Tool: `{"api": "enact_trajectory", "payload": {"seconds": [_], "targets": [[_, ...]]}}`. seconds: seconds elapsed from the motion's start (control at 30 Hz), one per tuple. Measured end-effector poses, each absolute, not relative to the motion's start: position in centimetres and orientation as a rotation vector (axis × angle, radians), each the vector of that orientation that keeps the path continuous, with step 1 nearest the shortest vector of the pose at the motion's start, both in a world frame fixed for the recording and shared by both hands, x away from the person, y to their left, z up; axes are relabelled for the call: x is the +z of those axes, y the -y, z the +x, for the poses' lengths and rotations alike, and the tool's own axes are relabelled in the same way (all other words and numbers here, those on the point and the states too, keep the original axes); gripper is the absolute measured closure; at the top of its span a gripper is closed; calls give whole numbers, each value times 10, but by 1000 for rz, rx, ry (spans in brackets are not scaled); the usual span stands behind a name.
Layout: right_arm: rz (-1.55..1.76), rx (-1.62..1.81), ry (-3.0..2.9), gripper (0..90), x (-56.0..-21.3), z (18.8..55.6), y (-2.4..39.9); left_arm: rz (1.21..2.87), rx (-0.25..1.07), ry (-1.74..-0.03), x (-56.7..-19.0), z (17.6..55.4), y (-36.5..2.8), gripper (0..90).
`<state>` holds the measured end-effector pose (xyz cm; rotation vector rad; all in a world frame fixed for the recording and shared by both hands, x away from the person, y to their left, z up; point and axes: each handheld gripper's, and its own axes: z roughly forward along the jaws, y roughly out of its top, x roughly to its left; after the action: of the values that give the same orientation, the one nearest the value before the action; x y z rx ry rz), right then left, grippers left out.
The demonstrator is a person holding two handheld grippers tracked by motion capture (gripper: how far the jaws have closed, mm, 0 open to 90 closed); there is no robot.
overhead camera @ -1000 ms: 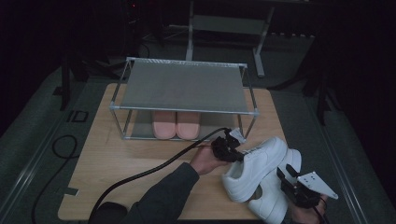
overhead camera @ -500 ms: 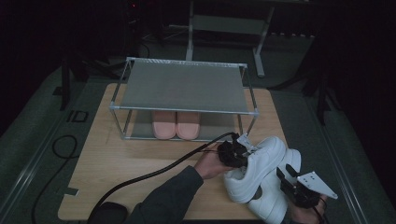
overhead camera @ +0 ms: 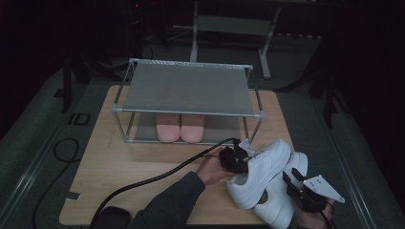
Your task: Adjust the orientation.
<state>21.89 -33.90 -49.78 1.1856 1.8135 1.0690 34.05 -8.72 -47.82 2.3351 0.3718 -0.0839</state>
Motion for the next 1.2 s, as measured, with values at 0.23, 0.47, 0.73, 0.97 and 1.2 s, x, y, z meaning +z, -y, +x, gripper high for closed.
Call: {"api": "enact_trajectory", "payload": {"seconds": [0.23, 0.47, 0.73, 0.97, 1.2], "targets": [[1186, 1066, -1814, 603, -498, 219, 339, 2354, -110, -367, -482, 337, 80, 838], [1185, 1065, -1814, 603, -498, 219, 339, 2454, -159, -331, -493, 332, 83, 865], [1187, 1066, -1813, 605, -497, 219, 340, 2537, -60, -361, -495, 330, 85, 899], [1190, 1067, -1812, 605, -497, 218, 340, 2469, -69, -371, -488, 329, 83, 899], [1189, 1055, -1825, 624, -496, 218, 337, 2373, -103, -380, -476, 333, 79, 899]]}}
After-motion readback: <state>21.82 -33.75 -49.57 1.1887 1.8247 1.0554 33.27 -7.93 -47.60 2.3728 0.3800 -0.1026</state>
